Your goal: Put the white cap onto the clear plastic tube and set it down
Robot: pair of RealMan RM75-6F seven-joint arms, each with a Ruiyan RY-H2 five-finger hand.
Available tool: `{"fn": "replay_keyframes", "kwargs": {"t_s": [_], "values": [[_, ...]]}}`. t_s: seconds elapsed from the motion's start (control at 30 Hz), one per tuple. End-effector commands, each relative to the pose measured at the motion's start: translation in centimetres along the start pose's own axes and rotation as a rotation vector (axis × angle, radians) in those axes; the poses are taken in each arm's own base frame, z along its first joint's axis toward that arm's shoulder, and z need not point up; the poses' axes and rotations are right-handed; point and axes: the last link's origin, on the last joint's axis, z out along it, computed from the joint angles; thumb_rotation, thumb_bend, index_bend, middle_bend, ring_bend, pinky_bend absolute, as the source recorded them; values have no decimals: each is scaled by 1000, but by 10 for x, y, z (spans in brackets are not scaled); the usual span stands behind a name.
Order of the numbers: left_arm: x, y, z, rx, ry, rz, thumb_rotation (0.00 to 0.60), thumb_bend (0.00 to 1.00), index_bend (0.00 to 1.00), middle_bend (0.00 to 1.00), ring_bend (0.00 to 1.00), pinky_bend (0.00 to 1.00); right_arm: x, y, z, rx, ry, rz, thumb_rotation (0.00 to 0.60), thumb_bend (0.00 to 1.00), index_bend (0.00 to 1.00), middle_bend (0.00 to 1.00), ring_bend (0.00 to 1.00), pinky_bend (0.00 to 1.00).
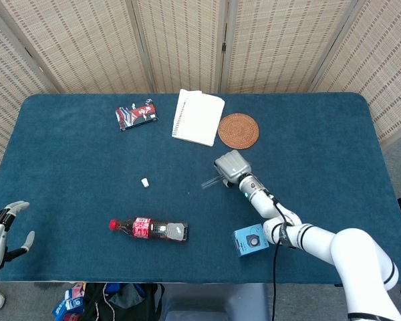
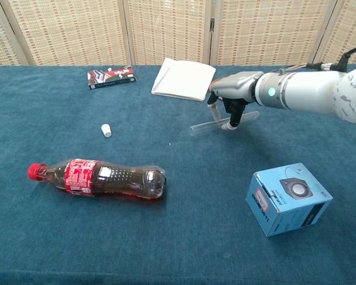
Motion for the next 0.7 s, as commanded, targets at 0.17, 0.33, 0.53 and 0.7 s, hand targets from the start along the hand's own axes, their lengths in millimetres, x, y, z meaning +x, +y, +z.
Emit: {"fn": "replay_keyframes", "kwargs": {"t_s": [0.17,0.33,0.53,0.7], "values": [[20,10,47,-85,49,2,600,358,245,323,313,344,23,24,-30,-15,106,110,600,597,840,1000,1000,1000],[34,30,86,-187,77,29,600,358,305,462,441,519,39,47,-66,-44,191,186,600,601,852,1000,1000,1000],[29,58,130,-316,28,110,600,358,355,644,612,704,48,77,-117,-100,257,208,600,601,852,1000,1000,1000],[16,80,162,-385,-53,159,600,358,354,733,659,765,46,97,-156,-158,291,228,600,602,852,1000,1000,1000]]}}
